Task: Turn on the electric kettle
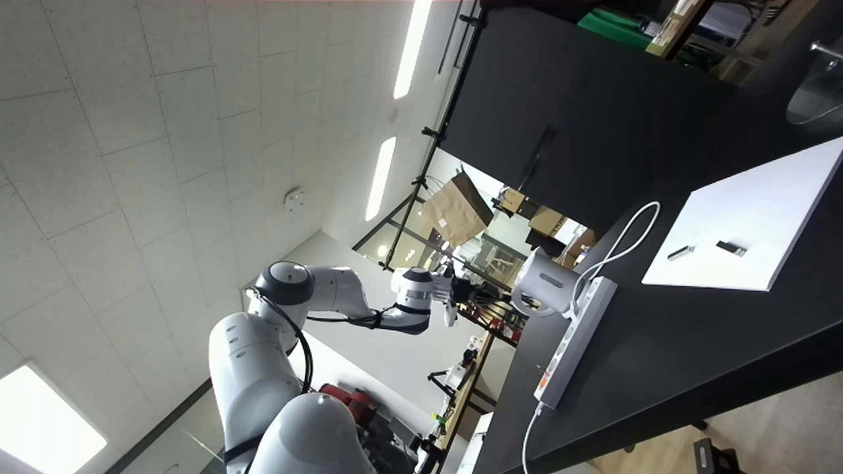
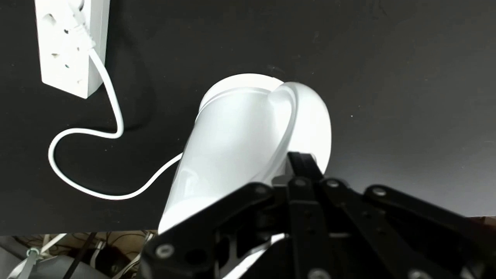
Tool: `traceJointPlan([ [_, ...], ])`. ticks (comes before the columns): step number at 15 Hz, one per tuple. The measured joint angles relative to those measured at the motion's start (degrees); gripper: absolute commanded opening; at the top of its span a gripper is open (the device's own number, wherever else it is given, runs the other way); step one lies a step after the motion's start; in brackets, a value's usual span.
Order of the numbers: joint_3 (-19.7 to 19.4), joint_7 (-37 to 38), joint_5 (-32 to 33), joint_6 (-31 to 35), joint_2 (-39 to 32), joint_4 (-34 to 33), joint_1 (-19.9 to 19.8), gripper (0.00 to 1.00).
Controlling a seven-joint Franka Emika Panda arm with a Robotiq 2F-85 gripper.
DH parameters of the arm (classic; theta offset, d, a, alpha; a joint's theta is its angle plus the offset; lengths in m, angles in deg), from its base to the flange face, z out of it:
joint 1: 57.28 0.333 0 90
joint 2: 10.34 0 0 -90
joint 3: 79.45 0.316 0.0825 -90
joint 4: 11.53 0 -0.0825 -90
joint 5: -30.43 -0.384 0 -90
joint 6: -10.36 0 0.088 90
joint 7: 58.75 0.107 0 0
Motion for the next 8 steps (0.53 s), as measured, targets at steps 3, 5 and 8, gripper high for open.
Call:
traceJointPlan([
  [3, -0.8, 3.3, 3.0, 0.6, -0.3, 0.0, 1.1, 0.0],
  [5, -1.2, 5.2, 4.6, 1.6, -0.6, 0.0, 1.6, 0.0],
  [8, -1.5, 7.8, 6.6, 2.7, -0.9, 0.0, 2.1, 0.0],
])
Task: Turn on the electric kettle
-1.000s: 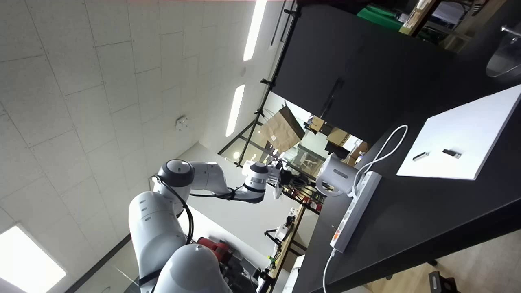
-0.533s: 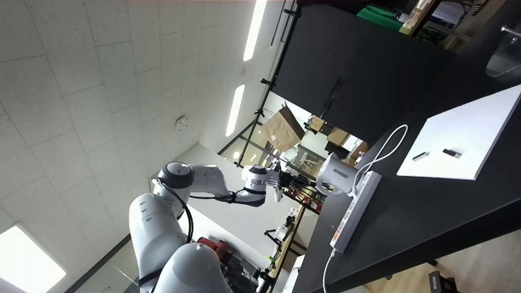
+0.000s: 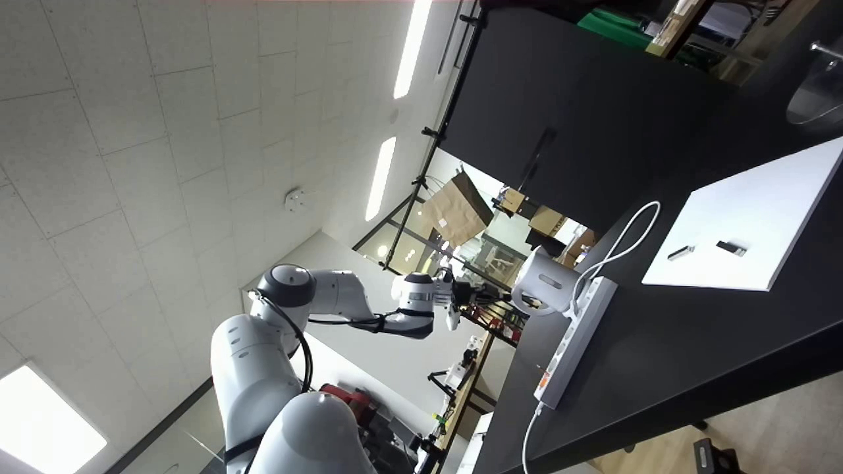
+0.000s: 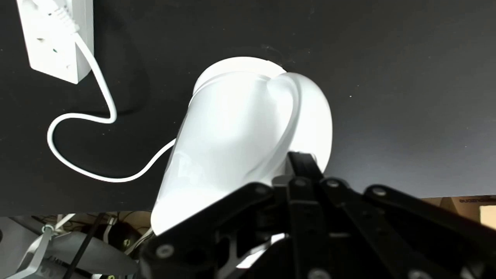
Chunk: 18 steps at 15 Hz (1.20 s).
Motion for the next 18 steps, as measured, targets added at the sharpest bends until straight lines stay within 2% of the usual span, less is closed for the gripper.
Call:
traceJointPlan([
  [7, -0.5, 2.2, 5.3, 0.1, -0.4, 0.0, 0.9, 0.0],
  [18, 1.0, 2.1, 11.9, -4.8, -0.8, -0.5, 1.1, 0.0],
])
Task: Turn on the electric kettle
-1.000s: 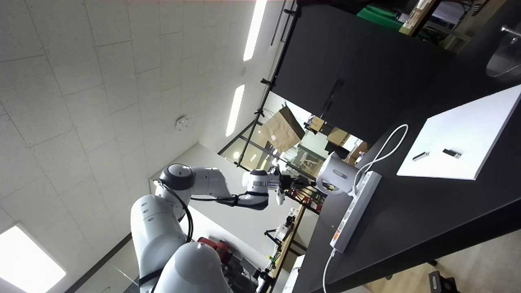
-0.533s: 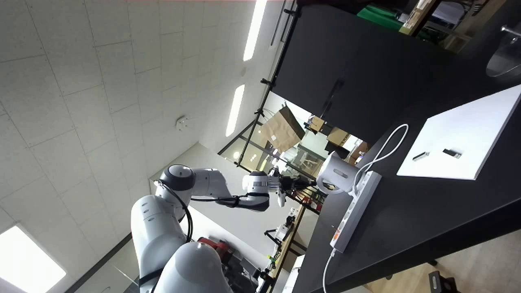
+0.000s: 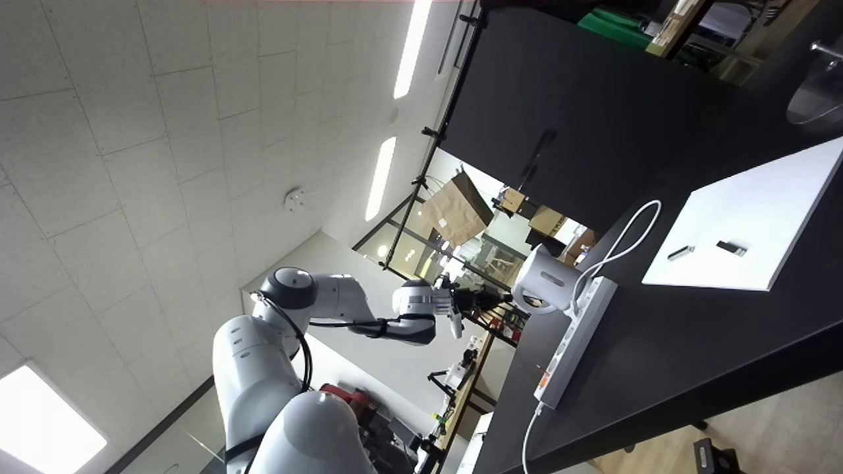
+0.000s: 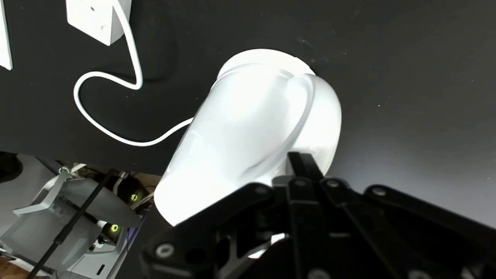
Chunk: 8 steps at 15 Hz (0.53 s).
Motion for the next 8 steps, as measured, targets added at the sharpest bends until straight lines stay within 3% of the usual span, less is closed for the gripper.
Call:
traceJointPlan([
  [8, 1.2, 0.0, 1.0, -2.4, -0.8, -2.0, -0.9, 0.0],
])
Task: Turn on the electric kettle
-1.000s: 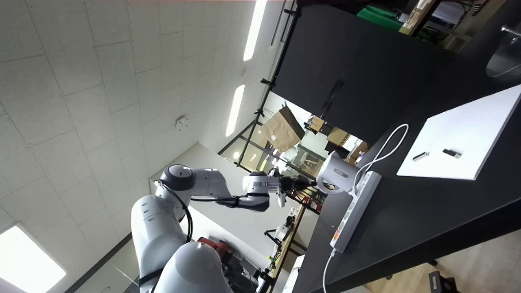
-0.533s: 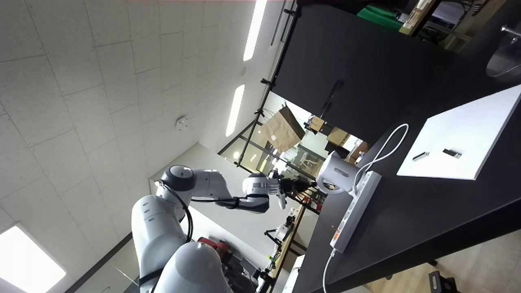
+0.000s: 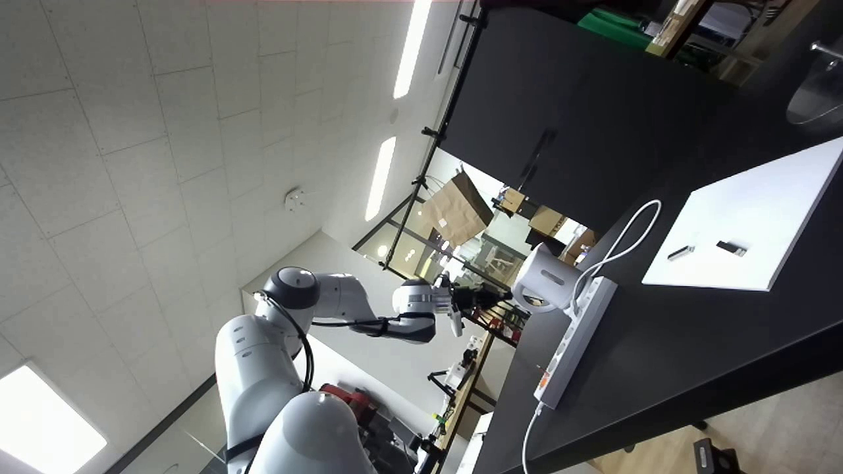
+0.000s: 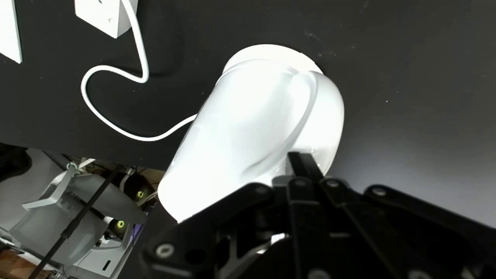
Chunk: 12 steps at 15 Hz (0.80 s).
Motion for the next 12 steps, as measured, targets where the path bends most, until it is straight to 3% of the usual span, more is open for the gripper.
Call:
traceJointPlan([
  [6, 3.4, -4.6, -5.1, -2.8, 0.1, -4.0, -2.9, 0.0],
  [12, 4.5, -8.3, -10.0, -4.4, 0.6, -8.5, -2.8, 0.0],
])
